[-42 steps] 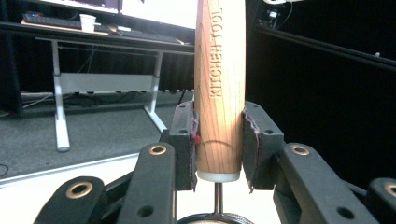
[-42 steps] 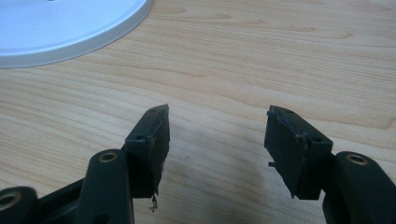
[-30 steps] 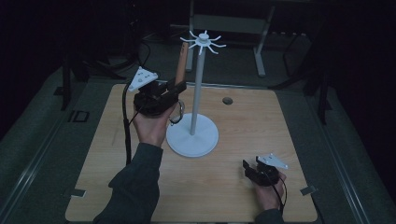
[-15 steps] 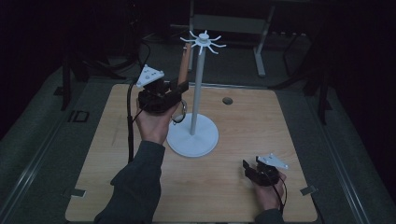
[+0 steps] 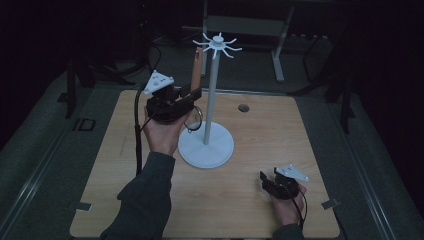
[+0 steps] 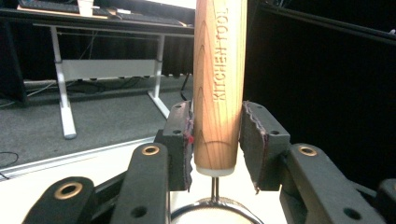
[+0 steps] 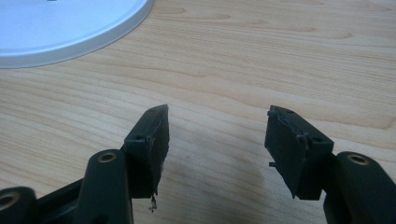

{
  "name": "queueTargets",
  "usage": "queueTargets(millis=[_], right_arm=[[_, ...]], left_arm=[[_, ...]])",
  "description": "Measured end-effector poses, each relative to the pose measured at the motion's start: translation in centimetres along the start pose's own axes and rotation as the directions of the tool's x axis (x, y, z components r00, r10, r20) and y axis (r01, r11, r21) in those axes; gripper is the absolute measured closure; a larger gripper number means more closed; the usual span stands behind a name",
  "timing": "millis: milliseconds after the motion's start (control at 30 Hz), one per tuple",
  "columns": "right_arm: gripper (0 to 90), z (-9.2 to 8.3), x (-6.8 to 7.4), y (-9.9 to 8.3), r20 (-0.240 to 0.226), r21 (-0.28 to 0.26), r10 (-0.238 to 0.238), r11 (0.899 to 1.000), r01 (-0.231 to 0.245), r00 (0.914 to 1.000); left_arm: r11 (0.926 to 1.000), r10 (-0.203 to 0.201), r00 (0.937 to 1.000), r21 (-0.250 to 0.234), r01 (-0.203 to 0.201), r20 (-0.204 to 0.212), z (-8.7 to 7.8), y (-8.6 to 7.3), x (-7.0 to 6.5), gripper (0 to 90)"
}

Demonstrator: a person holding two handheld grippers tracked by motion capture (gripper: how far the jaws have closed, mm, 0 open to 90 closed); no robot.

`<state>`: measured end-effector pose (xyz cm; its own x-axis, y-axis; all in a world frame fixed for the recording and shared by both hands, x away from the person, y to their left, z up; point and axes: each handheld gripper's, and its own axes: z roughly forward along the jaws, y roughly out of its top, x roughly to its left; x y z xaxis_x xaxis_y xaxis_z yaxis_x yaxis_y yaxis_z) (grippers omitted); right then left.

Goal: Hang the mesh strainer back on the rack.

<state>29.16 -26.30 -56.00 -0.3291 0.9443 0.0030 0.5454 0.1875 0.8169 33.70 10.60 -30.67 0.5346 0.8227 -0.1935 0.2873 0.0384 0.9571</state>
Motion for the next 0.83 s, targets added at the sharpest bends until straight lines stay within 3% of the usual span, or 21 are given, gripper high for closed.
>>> queueTargets(millis=[500, 833], right_arm=[[39.3, -0.02, 0.0, -0.01, 0.0, -0.001, 0.001, 1.0, -0.001, 1.0], [38.1, -0.04, -0.1, -0.01, -0.001, 0.003, 0.012, 1.0, -0.012, 0.9999]], left_arm=[[0.9992, 0.04, 0.999, 0.002, -0.039, -0.022, -0.61, 0.3, -0.61, 56.9], [0.9985, 0.044, 0.999, 0.031, -0.044, -0.008, -1.02, -0.39, -0.36, 54.3]])
